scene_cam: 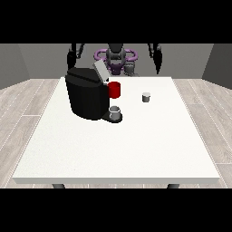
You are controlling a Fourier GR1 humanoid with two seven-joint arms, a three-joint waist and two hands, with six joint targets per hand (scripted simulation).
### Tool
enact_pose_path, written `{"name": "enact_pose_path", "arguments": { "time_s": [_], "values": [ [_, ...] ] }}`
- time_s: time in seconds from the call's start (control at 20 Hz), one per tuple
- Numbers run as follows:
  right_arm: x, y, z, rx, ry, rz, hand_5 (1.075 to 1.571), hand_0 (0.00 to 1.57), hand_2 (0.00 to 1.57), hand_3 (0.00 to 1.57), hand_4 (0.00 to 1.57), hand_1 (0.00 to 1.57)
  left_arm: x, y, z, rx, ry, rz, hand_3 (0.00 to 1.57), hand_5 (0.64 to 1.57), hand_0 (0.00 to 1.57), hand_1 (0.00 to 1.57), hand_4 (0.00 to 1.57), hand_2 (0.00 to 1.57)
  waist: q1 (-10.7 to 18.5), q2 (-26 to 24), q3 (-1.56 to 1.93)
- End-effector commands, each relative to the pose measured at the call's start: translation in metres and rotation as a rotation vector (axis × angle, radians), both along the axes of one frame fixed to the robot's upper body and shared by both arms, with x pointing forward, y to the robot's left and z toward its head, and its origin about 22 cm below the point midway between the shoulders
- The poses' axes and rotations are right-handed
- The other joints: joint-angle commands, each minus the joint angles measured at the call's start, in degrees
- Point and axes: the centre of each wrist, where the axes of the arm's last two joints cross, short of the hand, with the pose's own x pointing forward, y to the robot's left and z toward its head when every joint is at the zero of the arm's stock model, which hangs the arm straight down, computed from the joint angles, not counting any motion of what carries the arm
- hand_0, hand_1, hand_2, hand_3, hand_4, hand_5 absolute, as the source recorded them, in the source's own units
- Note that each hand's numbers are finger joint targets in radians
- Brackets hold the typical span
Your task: Insert the coffee pod into the coffee machine and close the lid
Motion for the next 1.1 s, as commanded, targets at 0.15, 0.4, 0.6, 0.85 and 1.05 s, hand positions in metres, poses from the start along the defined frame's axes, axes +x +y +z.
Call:
{"name": "enact_pose_path", "arguments": {
  "time_s": [0.15, 0.4, 0.6, 0.85, 1.05],
  "values": [
    [-0.027, 0.008, -0.033, 0.011, 0.052, 0.001, 1.571, 0.0, 0.0, 0.0, 0.13, 0.0, -0.014, -0.011, -0.008, -0.055, -0.111, -0.08, 0.0, 1.571, 0.0, 0.0, 0.24, 0.0, 1.7, -3.1, -0.77],
    [-0.004, -0.002, -0.012, 0.069, -0.103, -0.173, 1.571, 0.0, 0.0, 0.0, 0.09, 0.0, -0.006, -0.002, 0.002, 0.043, -0.184, -0.146, 0.0, 1.571, 0.0, 0.0, 0.31, 0.0, 1.0, -2.2, -0.76],
    [-0.006, 0.023, -0.006, 0.107, -0.133, -0.107, 1.571, 0.0, 0.0, 0.0, 0.22, 0.0, 0.015, 0.029, 0.009, 0.174, -0.167, -0.1, 0.0, 1.571, 0.0, 0.0, 0.0, 0.0, -2.1, -0.2, -0.78],
    [-0.013, 0.017, -0.011, 0.084, -0.137, -0.09, 1.571, 0.0, 0.0, 0.0, 0.18, 0.0, 0.039, 0.064, 0.033, 0.171, -0.068, -0.103, 0.0, 1.571, 0.0, 0.0, 0.0, 0.0, -3.8, 1.2, -0.77],
    [0.017, 0.037, 0.019, 0.114, -0.231, -0.075, 1.571, 0.0, 0.0, 0.0, 0.19, 0.0, 0.069, 0.049, 0.029, 0.199, -0.06, -0.107, 0.0, 1.571, 0.0, 0.0, 0.0, 0.0, -4.9, 5.6, -0.78]
  ]
}}
